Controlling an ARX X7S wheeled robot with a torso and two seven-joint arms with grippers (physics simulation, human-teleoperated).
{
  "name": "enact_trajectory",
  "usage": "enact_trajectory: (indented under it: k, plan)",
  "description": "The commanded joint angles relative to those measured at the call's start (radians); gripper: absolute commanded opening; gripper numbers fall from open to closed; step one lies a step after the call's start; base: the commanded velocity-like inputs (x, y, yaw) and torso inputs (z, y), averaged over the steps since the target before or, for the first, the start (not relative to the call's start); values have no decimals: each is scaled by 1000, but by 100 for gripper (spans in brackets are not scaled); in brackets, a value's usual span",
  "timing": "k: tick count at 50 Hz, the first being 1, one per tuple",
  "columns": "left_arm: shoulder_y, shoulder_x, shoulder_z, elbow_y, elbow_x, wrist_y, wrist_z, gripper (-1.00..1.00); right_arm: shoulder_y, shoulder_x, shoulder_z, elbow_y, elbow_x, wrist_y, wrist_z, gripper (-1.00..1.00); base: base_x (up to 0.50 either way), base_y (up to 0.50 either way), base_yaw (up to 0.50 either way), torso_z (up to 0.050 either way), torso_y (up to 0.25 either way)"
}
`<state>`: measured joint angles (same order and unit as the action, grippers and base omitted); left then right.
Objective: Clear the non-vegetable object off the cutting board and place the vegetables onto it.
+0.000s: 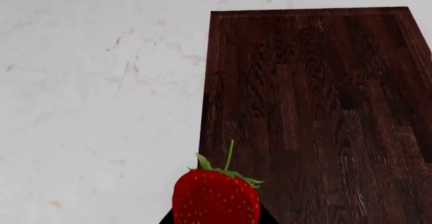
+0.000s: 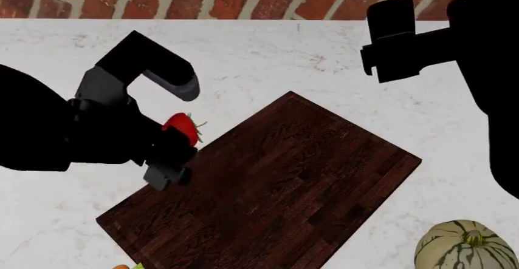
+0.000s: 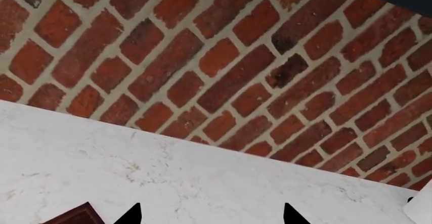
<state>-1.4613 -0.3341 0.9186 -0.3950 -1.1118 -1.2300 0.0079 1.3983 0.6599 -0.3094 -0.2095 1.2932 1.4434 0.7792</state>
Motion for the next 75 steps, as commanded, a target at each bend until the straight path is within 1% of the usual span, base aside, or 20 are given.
enact_trajectory:
  k: [1,8,16,23,29,36,40,52,66,75]
  plan:
    - [-29,-90,-35,8,-9,-18,-54,-100,36,0,0,6,44,17,29,100,0,0,0,0,0]
    - [6,-138,-50,-10,6,16,-82,-100,23,6,-22,-1,35,0,27,100,0,0,0,0,0]
    - [-16,-174,-28,-94,72,66,-57,-100,11,8,-35,-1,41,-13,27,100,0,0,0,0,1]
    - [-42,-185,-13,-180,119,102,-35,-100,0,4,-43,-2,49,-23,35,100,0,0,0,0,0]
    - [-53,-198,-34,-217,120,109,-58,-100,-2,5,-54,-1,50,-29,31,100,0,0,0,0,0]
    - [-70,-214,-39,-249,131,109,-69,-100,-2,10,-62,2,51,-36,30,100,0,0,0,0,0]
    - [-71,-235,-31,-234,135,97,-71,-100,15,7,-71,7,53,-31,29,100,0,0,0,0,0]
    - [-82,-261,-13,-306,177,128,-57,-100,30,6,-91,19,53,-38,22,100,0,0,0,0,0]
    - [54,-281,-45,-295,143,177,-92,-100,-7,10,-98,8,62,-65,31,100,0,0,0,0,0]
    - [87,-283,-55,-306,136,197,-94,-100,-1,12,-102,8,73,-64,39,100,0,0,0,0,1]
